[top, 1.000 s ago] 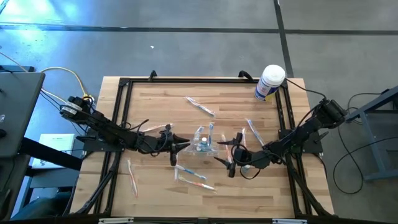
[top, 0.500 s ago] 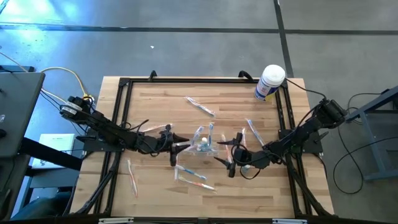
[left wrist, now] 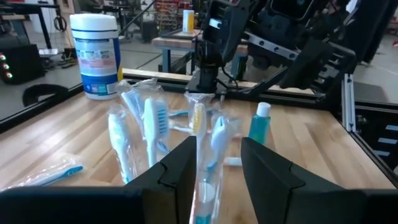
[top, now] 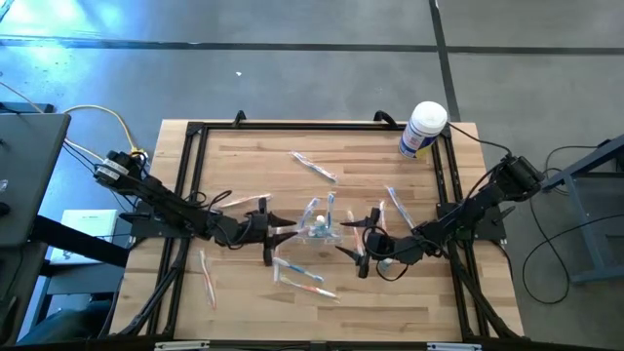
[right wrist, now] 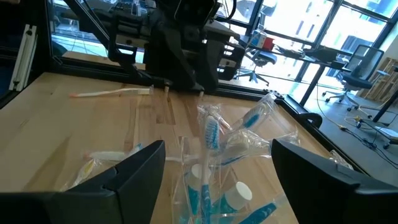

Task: Pick & Place toothbrushing station
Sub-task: Put the blue mouthwash bottle into the transparent organizer

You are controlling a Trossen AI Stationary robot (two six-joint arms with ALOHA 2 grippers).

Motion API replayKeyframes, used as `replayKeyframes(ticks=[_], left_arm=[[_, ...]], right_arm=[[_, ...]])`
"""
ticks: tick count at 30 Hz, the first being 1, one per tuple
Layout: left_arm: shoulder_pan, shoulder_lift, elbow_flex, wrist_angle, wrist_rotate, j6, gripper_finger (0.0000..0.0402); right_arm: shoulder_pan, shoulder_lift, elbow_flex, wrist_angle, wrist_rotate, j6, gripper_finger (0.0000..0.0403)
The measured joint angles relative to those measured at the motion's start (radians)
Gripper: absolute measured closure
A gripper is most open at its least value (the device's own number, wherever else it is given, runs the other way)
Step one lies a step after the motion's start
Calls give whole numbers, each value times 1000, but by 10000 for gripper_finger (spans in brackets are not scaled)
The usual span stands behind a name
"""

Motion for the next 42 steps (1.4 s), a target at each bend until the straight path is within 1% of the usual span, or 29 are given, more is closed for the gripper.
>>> replayKeyframes(ticks=[10,16,23,28,31,35,42], left_arm=[[-6,0,0,0,-1,35,278],[-35,0,0,9,-3,99,278],[-76,0,0,78,-3,184,278],[-93,0,0,77,-6,208,278],[-104,0,0,77,-45,210,278],[-115,-3,0,76,-67,222,278],[-158,-57,0,75,-109,251,278]], right_arm=[[0,0,0,-13,-4,1,117],[-8,0,0,-37,-3,25,117],[-7,0,0,-37,-3,26,117],[-7,0,0,-37,-3,26,117],[-7,0,0,-37,-3,26,117],[-7,0,0,-37,-3,26,117],[5,0,0,-51,2,49,117]])
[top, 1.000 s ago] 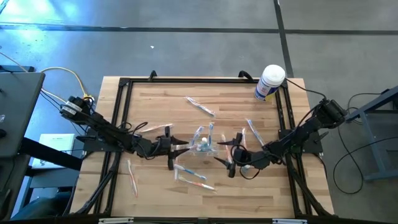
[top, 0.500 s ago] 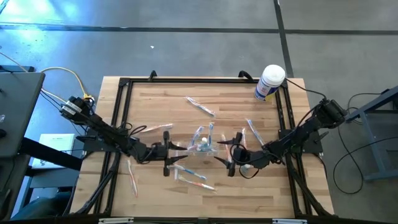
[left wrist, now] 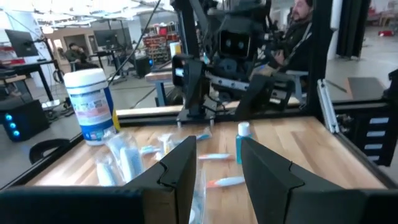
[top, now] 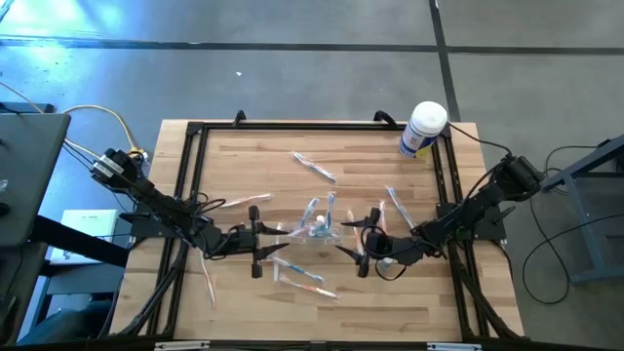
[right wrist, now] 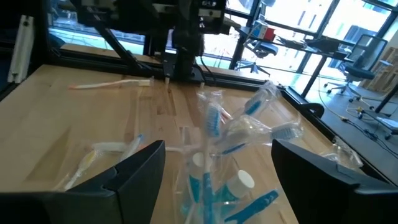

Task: Pick & Place toothbrushing station
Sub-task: Put the blue mouthwash bottle into the transparent organizer

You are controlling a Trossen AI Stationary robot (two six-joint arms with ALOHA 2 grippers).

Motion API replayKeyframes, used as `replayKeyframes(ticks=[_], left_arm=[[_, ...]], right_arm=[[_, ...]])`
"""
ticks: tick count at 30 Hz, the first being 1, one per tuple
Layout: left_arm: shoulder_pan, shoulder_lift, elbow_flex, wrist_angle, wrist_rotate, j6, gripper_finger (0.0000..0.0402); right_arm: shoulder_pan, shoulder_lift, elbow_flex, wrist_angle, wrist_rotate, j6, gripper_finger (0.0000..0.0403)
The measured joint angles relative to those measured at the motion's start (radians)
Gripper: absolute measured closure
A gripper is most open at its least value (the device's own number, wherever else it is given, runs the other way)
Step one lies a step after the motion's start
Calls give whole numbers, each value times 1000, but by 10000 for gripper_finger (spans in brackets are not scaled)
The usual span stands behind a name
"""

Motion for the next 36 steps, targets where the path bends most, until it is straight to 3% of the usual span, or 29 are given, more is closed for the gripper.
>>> replayKeyframes(ticks=[8,13,25,33,36], left_arm=[[-22,-117,0,-216,-27,-99,278],[-21,-197,-1,-374,-27,-203,278],[-22,-273,-1,-489,-26,-271,278],[-22,-273,-1,-488,-19,-273,278],[-22,-273,-1,-489,-18,-275,278]], right_arm=[[4,0,0,-5,21,-3,117],[26,-3,0,-52,137,1,117],[41,-16,0,-119,382,-4,117],[-20,-16,0,-130,392,-2,117],[-32,-16,0,-160,361,90,117]])
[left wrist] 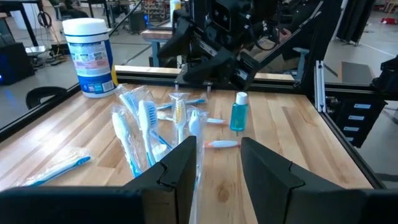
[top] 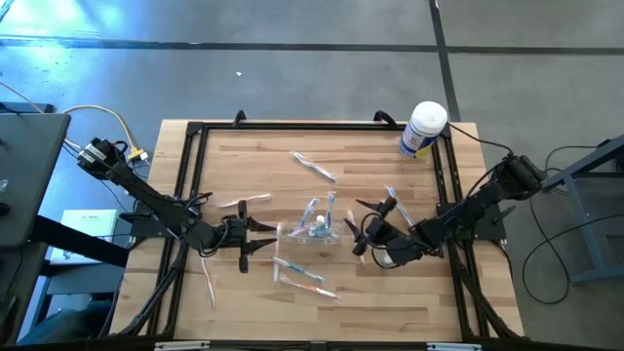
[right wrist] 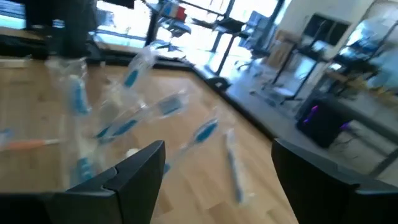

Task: Pick & Place toothbrushing station
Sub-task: Put the blue mouthwash bottle into the transparent organizer

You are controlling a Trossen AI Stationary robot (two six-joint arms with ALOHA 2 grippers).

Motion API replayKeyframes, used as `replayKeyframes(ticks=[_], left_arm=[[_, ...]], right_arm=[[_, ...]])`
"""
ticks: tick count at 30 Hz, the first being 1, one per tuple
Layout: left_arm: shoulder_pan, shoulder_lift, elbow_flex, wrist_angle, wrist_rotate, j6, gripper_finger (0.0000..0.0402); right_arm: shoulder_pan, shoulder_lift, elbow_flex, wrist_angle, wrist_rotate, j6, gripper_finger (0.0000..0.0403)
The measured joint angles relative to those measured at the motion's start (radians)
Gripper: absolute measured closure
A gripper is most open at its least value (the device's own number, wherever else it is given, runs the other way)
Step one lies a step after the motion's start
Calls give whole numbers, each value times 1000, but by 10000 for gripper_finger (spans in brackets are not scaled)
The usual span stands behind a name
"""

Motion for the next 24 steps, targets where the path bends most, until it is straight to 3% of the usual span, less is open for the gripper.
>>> replayKeyframes(ticks=[14,24], left_arm=[[0,0,0,-34,1,-25,278],[0,1,0,-81,2,-52,278]], right_arm=[[-51,-34,0,-275,-227,248,117],[-87,-144,0,-637,-323,684,117]])
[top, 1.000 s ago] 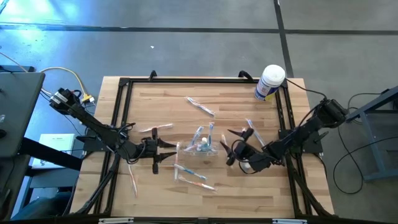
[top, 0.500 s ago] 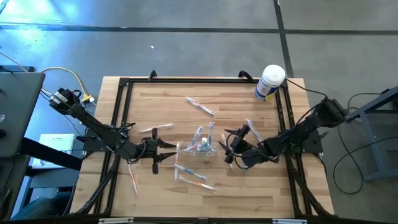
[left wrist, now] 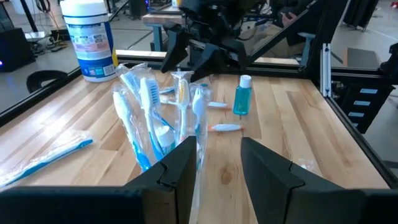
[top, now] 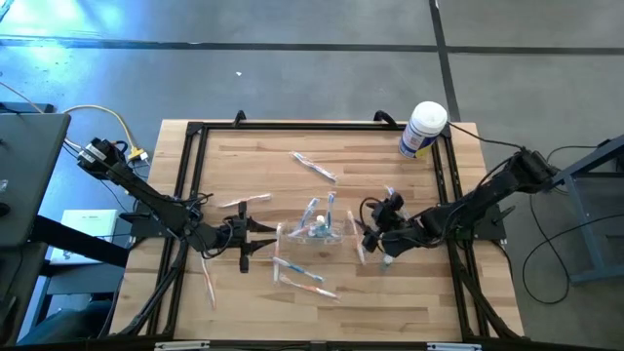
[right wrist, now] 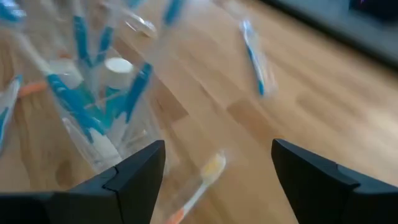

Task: Pick & Place toothbrushing station
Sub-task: Put the blue mouthwash bottle into the transparent organizer

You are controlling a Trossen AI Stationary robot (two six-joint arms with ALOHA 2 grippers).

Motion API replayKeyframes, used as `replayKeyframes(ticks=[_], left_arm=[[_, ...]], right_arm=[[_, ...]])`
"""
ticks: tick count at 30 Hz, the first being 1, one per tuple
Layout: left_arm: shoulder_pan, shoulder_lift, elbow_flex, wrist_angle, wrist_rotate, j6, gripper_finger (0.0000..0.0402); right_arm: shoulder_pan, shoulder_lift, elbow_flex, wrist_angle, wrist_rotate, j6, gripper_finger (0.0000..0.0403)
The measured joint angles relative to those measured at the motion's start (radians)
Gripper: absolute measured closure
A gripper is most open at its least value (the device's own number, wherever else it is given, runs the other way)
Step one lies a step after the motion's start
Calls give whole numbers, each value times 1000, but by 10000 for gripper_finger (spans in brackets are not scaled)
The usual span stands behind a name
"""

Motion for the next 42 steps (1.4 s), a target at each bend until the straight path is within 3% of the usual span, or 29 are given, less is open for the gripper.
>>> replayKeyframes(ticks=[3,7,19,23,31,36,42], left_arm=[[0,0,0,-4,0,0,278],[0,0,0,-4,0,0,278],[0,0,0,-7,0,0,278],[0,0,0,-7,0,0,278],[0,0,0,-7,0,0,278],[0,0,0,-7,0,-5,278],[0,0,0,-7,0,-6,278]], right_arm=[[-22,-30,0,-57,-107,106,117],[-44,-7,0,-50,-244,119,117],[-50,80,3,-42,-220,86,117],[-50,9,35,-59,-292,48,117],[19,-197,138,-124,-671,-155,117],[92,-290,172,-235,-690,-60,117],[178,-299,171,-367,-700,151,117]])
